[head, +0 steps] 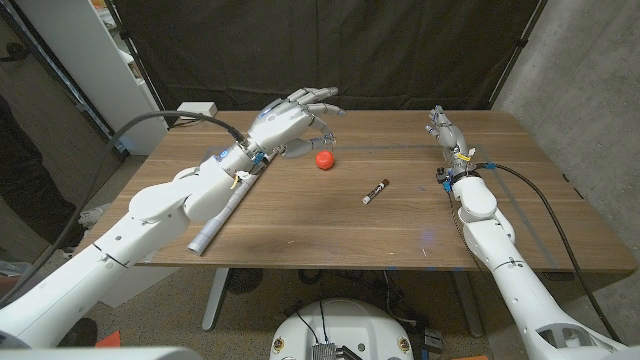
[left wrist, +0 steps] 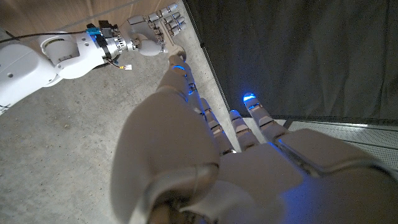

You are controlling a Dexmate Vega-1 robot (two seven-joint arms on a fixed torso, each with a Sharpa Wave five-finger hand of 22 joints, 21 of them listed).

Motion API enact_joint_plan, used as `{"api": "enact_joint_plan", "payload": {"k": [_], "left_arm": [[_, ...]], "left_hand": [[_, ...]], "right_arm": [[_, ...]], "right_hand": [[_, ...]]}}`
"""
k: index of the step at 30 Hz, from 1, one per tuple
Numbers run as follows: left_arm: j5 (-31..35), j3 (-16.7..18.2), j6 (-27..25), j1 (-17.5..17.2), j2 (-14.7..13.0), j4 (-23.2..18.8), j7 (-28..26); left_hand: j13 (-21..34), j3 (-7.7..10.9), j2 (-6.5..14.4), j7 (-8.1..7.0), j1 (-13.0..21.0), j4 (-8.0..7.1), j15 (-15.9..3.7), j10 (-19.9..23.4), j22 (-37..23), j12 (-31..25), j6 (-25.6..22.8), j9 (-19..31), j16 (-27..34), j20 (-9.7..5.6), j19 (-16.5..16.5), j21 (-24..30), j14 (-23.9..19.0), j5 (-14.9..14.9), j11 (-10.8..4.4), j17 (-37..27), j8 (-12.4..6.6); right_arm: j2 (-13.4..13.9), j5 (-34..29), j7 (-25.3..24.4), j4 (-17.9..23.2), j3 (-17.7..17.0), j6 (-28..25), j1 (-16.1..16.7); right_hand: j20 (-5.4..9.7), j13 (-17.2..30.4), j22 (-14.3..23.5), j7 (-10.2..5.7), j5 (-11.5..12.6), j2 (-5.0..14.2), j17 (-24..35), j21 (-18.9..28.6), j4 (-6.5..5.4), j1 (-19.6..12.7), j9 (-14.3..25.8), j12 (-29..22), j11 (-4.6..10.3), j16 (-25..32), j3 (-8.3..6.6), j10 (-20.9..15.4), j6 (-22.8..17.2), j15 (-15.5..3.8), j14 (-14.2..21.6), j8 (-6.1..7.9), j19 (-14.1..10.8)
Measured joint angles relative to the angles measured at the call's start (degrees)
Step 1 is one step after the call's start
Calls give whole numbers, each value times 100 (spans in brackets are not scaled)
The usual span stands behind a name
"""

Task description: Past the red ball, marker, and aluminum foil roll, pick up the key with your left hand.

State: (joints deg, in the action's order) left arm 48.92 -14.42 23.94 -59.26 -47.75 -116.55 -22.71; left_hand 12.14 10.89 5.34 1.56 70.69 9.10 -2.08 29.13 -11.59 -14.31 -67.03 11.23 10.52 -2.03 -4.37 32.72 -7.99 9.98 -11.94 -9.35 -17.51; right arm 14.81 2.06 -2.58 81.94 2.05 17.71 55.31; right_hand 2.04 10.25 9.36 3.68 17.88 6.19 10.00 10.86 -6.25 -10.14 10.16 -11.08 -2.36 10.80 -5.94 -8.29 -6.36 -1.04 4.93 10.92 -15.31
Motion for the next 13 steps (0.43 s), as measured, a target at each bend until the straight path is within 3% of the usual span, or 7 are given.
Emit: {"api": "enact_joint_plan", "payload": {"k": [13], "left_arm": [[-178, -134, 559, 349, 111, 684, -304]], "left_hand": [[0, -1, -8, 38, 10, 0, -23, 11, 0, -33, -2, 0, 0, 0, 0, 39, -23, -1, 7, -14, 0]], "right_arm": [[-43, -252, -391, 459, -25, -300, 380]], "right_hand": [[42, 0, 0, 0, 0, 0, 2, 0, 24, 0, 0, 0, 0, 0, 24, 0, 0, 0, -1, 0, -42]]}}
